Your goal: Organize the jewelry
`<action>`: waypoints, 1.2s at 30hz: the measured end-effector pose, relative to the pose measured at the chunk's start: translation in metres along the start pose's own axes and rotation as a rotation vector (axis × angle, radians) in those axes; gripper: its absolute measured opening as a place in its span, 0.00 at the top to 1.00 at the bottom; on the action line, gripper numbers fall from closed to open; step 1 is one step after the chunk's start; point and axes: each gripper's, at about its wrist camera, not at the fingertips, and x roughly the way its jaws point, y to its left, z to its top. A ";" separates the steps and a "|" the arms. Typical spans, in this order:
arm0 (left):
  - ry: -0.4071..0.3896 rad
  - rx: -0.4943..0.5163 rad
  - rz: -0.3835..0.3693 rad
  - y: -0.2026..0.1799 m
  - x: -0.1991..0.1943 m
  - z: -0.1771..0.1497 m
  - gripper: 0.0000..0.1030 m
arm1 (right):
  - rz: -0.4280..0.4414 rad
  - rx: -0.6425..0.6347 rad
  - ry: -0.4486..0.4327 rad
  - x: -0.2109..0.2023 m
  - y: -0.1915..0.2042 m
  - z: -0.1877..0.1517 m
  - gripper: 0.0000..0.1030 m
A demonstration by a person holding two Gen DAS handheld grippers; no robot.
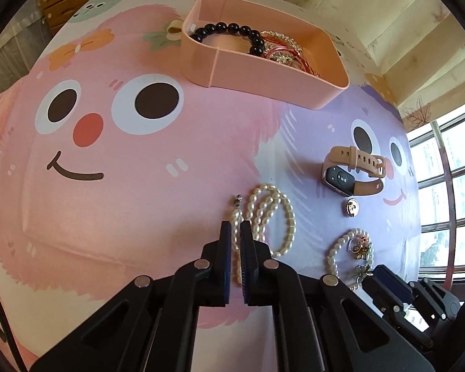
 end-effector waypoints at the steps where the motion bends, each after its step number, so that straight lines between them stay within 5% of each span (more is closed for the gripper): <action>1: 0.001 0.000 -0.007 0.003 -0.001 0.002 0.97 | 0.000 0.006 0.004 0.000 0.003 0.001 0.85; 12: 0.037 0.066 -0.059 0.043 -0.020 0.023 0.94 | 0.004 0.001 -0.031 0.005 0.057 0.025 0.85; 15: 0.054 0.108 -0.069 0.044 -0.019 0.027 0.80 | 0.007 0.024 -0.035 0.010 0.066 0.033 0.85; 20: 0.083 0.122 -0.114 0.049 -0.024 0.034 0.27 | 0.023 0.112 -0.023 0.019 0.069 0.042 0.84; 24: 0.126 0.124 -0.191 0.051 -0.024 0.037 0.25 | 0.018 0.216 -0.038 0.018 0.063 0.037 0.78; 26: 0.180 0.116 -0.213 0.050 -0.019 0.036 0.25 | -0.004 0.225 -0.045 0.015 0.061 0.033 0.66; 31: 0.203 0.112 -0.168 0.042 -0.012 0.028 0.25 | -0.065 0.222 -0.063 0.005 0.051 0.024 0.65; 36: 0.210 0.031 -0.133 0.035 -0.002 0.023 0.14 | -0.114 0.176 -0.060 0.000 0.038 0.013 0.65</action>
